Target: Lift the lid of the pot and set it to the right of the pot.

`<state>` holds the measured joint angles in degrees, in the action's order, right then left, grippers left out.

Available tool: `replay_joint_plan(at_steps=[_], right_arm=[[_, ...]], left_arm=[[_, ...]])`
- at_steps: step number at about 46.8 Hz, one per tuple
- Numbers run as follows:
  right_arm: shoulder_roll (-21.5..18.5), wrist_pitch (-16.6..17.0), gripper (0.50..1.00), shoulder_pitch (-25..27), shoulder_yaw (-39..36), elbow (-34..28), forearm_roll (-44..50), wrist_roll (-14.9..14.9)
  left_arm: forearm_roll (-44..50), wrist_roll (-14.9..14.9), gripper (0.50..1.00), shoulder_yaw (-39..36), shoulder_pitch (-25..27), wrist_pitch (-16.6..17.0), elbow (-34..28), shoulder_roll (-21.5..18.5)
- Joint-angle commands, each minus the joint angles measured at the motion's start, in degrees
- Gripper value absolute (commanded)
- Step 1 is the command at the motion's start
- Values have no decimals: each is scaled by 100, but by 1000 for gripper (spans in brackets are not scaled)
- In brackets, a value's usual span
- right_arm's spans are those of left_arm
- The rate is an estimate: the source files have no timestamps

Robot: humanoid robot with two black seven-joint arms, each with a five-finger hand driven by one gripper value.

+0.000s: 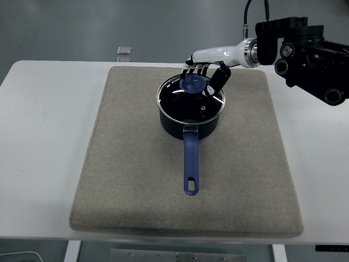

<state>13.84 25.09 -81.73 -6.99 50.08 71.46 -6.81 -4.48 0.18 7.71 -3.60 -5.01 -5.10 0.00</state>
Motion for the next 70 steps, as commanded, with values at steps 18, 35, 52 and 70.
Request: replay_joint_plan(at_steps=[18,35,52,70], right_arm=[[-39,31,617,-115,-57,-7,-44,-4],[22,57,605,-194,-83,-51,-114,-4],[321,224,605,-229,-83,-60,-404,13],[813,321,605,-256,-66,-78,-624,22]], left_arm=[[0,0,1000,-6,0,0,0,0],[0,0,1000,2,0,0,0,0],[0,0,1000,2,0,0,0,0],[0,0,1000,-6,0,0,0,0]])
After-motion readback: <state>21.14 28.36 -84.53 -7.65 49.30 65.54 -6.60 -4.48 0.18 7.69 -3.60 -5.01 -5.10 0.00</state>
